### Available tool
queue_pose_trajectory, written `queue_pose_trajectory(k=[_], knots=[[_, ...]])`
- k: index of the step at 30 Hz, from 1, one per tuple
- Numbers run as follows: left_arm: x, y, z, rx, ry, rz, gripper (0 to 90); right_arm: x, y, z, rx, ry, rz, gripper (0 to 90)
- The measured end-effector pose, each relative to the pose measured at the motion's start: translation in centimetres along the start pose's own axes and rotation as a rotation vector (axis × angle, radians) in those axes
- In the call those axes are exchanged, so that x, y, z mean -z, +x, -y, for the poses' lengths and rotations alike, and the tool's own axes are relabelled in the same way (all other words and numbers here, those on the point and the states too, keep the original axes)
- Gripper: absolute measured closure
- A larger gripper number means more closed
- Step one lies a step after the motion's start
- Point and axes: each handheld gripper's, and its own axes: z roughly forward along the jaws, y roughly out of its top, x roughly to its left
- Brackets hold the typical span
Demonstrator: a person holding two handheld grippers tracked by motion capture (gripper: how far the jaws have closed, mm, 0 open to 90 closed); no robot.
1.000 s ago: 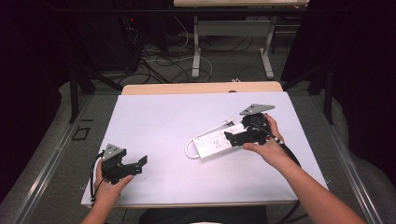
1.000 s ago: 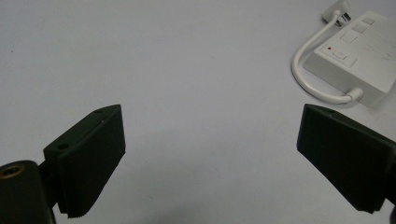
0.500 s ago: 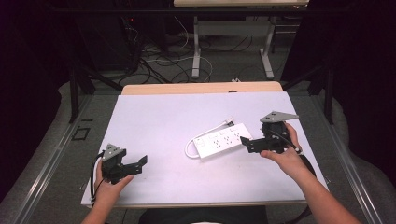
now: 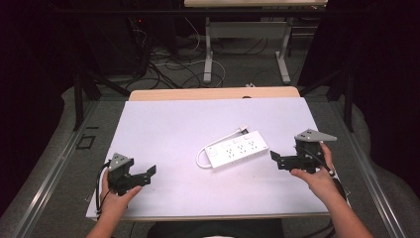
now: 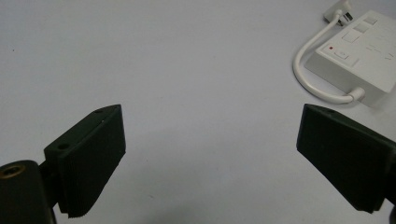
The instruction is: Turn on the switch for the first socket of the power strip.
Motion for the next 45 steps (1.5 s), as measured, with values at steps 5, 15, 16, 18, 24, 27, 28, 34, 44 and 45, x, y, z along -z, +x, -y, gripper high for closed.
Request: queue_pose_trajectory(k=[5,15,16,18,24,27,28,34,44,45], knots=[[0.0,0.0,0.0,0.0,-0.001,-0.002,7.7,0.0,-0.8,1.2,-0.026,-0.01,0.028,0.0],[-0.1,-0.1,0.0,0.009,-0.002,-0.003,7.7,-0.4,-2.3,3.1,-0.058,-0.016,0.064,0.0],[-0.1,-0.1,0.0,0.009,-0.002,-0.003,7.7,-0.5,-2.3,3.3,-0.071,-0.019,0.073,0.0],[-0.1,-0.1,0.0,0.009,-0.002,-0.004,7.7,-0.7,-2.7,3.7,-0.073,-0.02,0.075,0.0],[-0.1,-0.1,0.0,0.01,-0.002,-0.004,7.7,-0.9,-3.7,4.9,-0.114,-0.027,0.095,0.0],[-0.1,-0.1,0.0,0.009,-0.002,-0.003,7.7,-0.9,-4.1,5.4,-0.144,-0.038,0.112,0.0],[-0.1,-0.1,0.0,0.009,-0.002,-0.003,7.7,-1.0,-4.2,5.5,-0.159,-0.042,0.115,0.0],[-0.1,0.0,0.0,0.007,-0.004,-0.004,7.7,-0.8,-5.0,6.3,-0.209,-0.046,0.129,0.0],[-0.1,0.0,0.0,0.005,-0.005,-0.001,7.7,-0.7,-6.0,7.5,-0.246,-0.034,0.167,0.0],[-0.1,0.0,0.0,0.004,-0.005,-0.001,7.7,-0.9,-6.0,7.6,-0.261,-0.041,0.163,0.0]])
